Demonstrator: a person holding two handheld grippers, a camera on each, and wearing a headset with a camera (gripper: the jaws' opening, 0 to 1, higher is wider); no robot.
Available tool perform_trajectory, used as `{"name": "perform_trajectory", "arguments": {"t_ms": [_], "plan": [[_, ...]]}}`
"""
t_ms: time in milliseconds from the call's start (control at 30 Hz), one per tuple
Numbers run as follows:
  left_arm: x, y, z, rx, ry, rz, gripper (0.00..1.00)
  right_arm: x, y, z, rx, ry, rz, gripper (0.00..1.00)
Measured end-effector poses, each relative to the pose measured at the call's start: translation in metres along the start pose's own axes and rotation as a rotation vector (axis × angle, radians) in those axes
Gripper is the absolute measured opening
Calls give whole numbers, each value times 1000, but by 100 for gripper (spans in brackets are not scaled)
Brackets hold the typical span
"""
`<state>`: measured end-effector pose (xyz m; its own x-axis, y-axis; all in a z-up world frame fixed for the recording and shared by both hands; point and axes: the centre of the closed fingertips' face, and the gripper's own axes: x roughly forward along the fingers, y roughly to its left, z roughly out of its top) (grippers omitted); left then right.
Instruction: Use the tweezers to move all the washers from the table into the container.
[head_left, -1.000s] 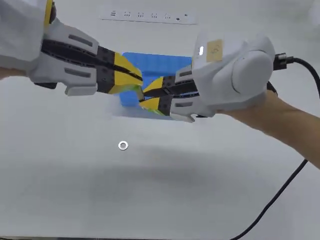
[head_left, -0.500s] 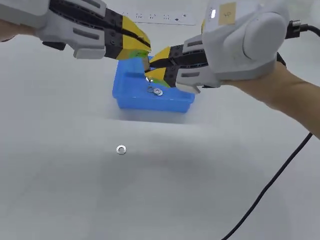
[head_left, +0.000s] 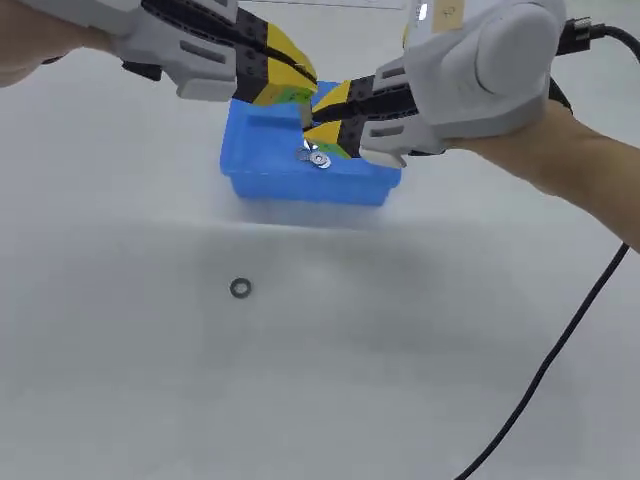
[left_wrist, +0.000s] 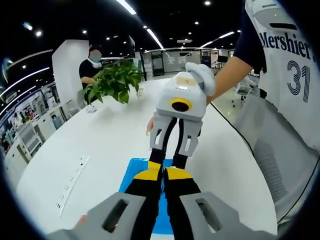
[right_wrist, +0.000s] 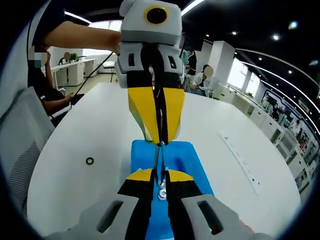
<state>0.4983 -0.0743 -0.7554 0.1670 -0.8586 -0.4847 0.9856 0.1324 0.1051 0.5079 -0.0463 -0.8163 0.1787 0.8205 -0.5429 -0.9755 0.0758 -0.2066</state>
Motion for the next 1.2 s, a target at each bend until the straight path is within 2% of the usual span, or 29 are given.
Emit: {"name": "perform_trajectory", "arguments": {"t_ms": [233,533,667,833,1200], "plan": [[10,8,-15,-49,-10,-7,6,12,-6,-16,32,14,10,10],[15,9,-20,-76,-20,-11,6,17,-6,-24,48,26,17,10],[14,8,-16,-66,-23,-10,6,15,-7,-20,56,8,6,11],[8,9,-5,-54,-40,5,6,9,-9,-9,58,-13,-19,12],[-13,-9,22,-13,-65,20,5,-8,4,23,30,-59,-26,11]]}}
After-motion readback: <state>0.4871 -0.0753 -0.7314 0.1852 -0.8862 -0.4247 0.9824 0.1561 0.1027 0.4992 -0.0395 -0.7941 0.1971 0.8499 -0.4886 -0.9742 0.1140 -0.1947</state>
